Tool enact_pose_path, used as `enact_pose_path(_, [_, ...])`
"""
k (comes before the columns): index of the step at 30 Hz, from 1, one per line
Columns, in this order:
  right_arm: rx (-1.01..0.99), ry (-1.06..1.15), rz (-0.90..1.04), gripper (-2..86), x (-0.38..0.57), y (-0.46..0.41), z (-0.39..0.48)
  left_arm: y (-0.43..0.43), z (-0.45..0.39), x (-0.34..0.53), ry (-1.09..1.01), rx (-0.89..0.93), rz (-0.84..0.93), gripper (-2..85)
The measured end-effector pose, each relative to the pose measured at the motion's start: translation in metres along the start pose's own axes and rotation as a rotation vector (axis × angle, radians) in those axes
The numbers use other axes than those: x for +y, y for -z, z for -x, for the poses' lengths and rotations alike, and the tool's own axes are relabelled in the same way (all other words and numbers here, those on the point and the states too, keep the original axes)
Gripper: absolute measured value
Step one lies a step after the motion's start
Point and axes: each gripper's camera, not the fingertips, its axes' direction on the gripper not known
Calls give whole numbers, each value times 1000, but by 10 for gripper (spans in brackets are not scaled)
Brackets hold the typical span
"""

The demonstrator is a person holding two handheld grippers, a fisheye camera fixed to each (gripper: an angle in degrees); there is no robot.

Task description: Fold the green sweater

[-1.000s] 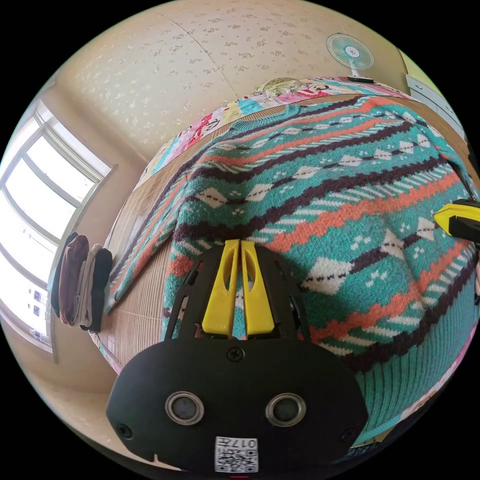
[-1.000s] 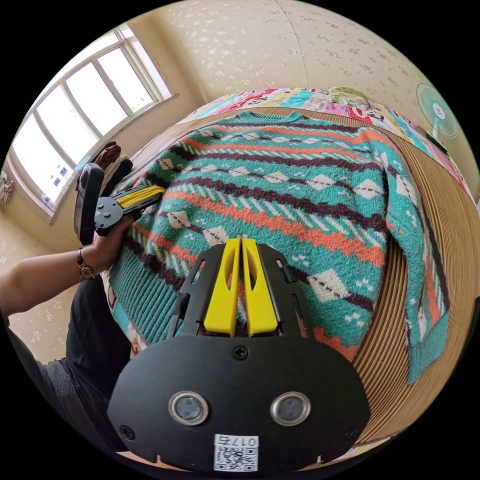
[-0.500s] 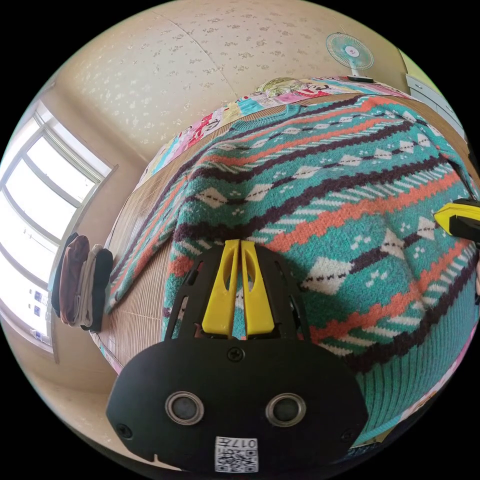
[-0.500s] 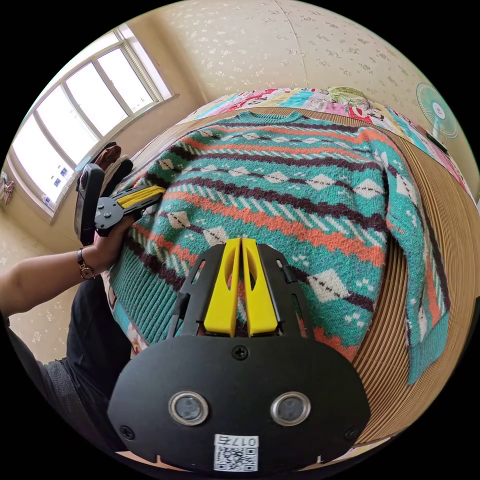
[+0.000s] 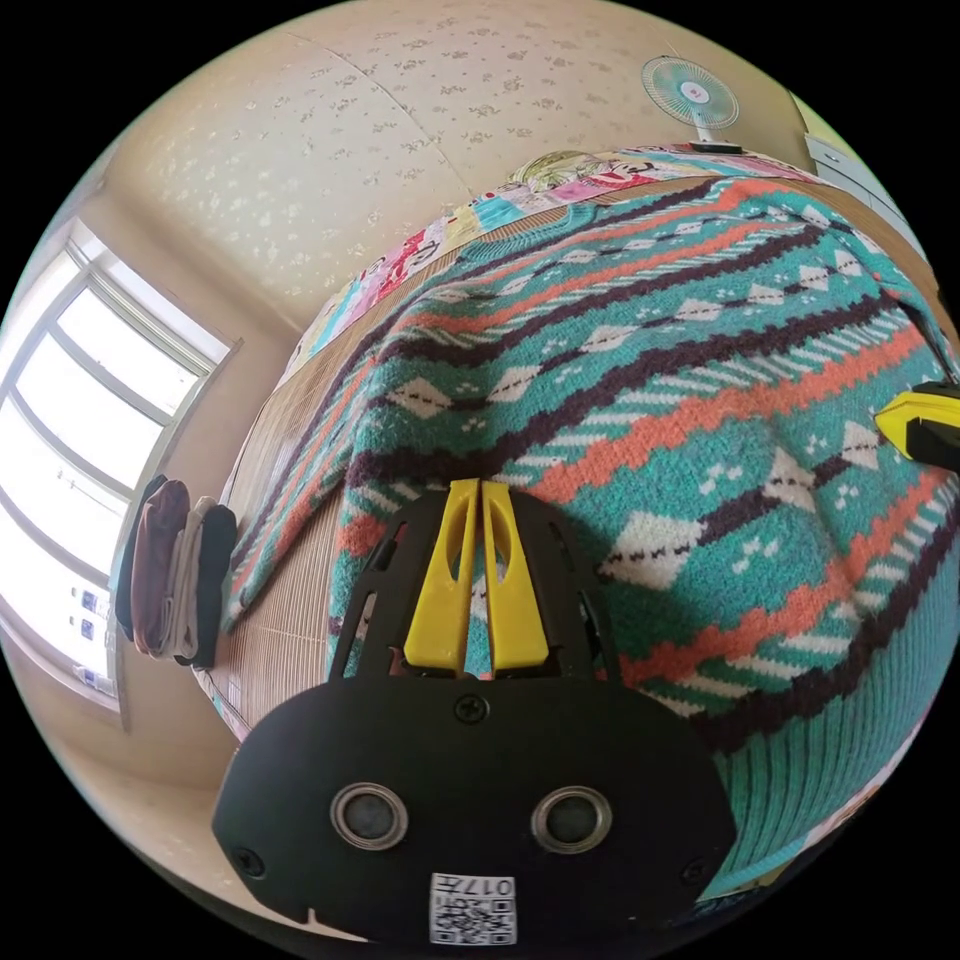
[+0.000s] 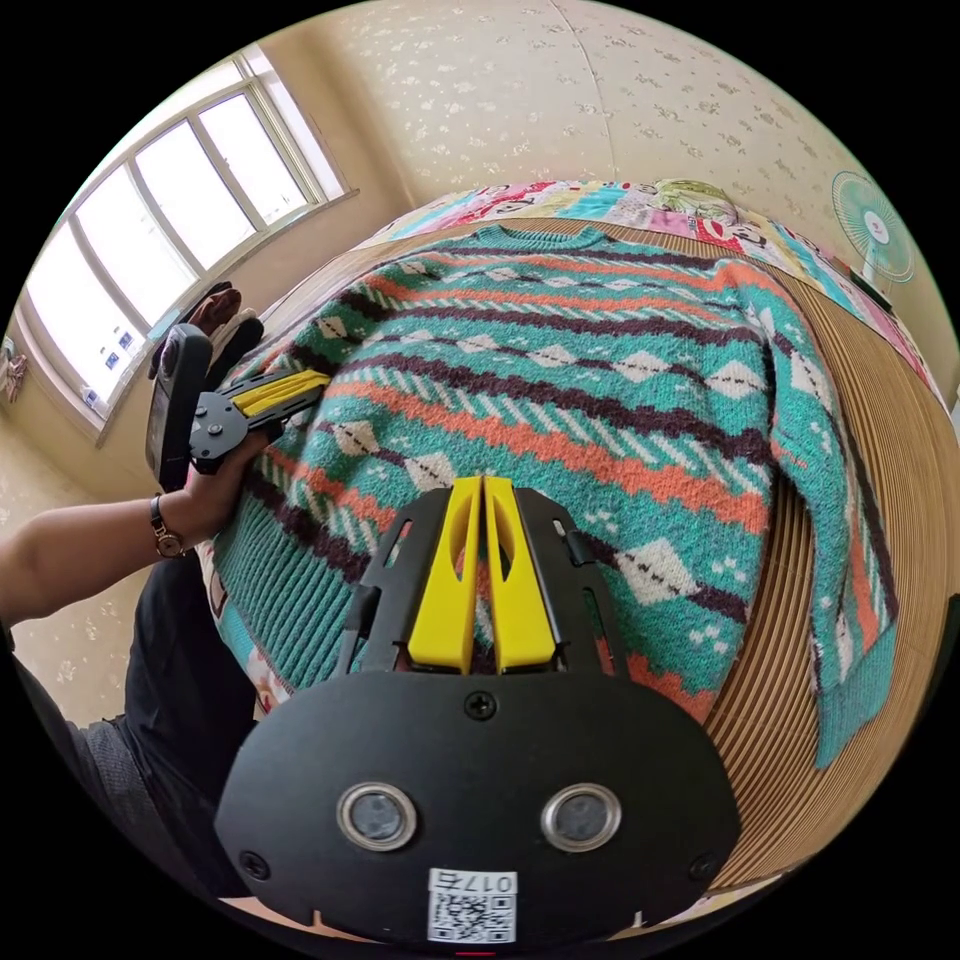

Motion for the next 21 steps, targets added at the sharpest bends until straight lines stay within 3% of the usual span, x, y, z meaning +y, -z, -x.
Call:
enact_pose_path(6, [-3,-8,18,3,-7,7,-7,-9,6,-5,-3,7,3,-10])
enact_pose_path(9, [23,-80,76,3,-13,9,-8,-14,25,-4,18,105,16,-10])
enact_pose_path(13, [180,-86,73,3,6,22,20,-19,58,15,73,292,22,-10])
enact_pose_path(17, [386,-20,69,4,41,35,62,-14,69,43,88,351,17,-10])
enact_pose_path(21, [348,-108,4,8,78,61,64,-6,69,71,69,352,-24,-10])
